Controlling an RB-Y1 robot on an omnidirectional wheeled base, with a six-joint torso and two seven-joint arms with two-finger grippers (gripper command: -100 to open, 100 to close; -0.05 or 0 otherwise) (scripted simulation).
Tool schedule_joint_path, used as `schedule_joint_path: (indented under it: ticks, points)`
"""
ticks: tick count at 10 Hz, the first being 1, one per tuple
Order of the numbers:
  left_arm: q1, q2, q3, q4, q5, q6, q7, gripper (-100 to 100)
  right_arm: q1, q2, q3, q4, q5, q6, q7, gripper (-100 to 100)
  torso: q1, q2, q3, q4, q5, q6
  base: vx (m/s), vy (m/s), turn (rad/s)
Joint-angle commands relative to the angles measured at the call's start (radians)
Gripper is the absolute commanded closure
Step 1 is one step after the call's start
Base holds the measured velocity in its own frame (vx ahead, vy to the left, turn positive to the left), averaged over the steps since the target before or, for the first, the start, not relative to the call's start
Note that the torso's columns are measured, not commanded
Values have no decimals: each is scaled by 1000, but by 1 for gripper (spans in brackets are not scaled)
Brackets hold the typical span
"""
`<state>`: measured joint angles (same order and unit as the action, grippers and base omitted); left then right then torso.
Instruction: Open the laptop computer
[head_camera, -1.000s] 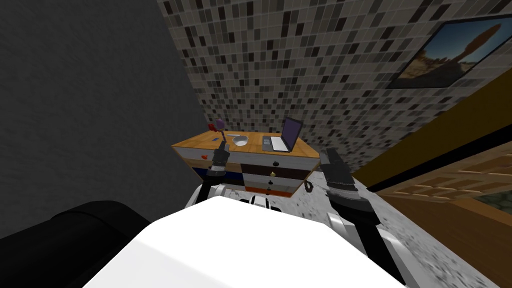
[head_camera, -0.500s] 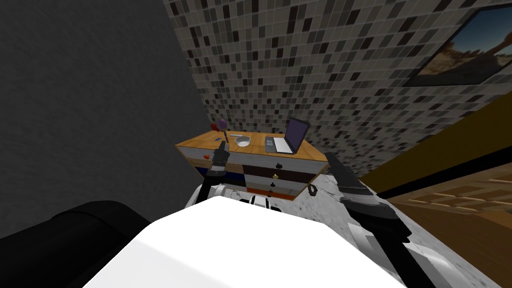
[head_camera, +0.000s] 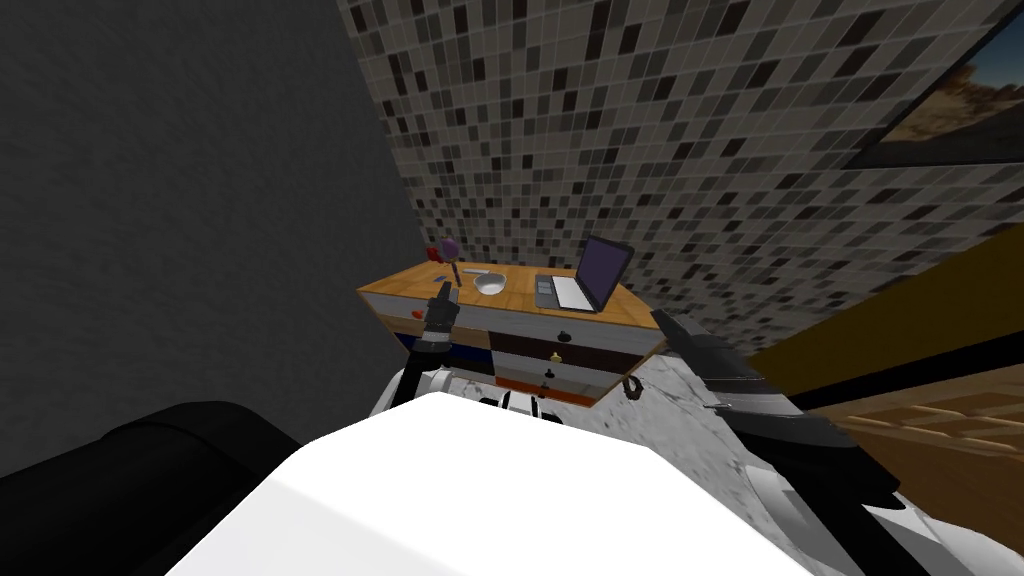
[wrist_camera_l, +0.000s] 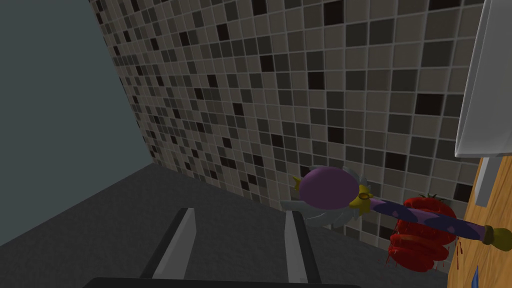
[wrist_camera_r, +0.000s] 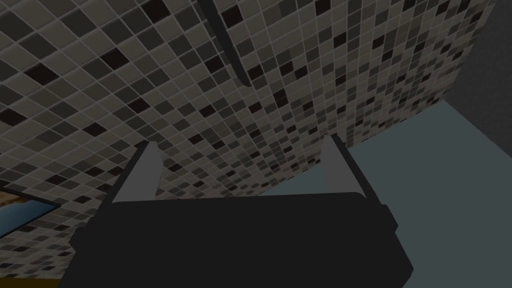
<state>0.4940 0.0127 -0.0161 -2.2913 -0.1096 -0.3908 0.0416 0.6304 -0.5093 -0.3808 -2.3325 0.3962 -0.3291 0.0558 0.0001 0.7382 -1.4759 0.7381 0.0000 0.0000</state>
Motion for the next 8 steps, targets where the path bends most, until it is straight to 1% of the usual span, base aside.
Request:
schedule_joint_path:
  ticks: [1,5,8]
  points:
    - [0,0,0,0,0,0,0,0,23,-66,-52,8,41,15,26,-100,0,0,0,0,0,0,29,21,49]
    - [0,0,0,0,0,0,0,0,59,-165,-130,17,102,37,63,-100,0,0,0,0,0,0,28,14,50]
    - [0,0,0,0,0,0,0,0,91,-250,-196,25,155,56,95,-100,0,-1,0,0,0,0,31,19,59]
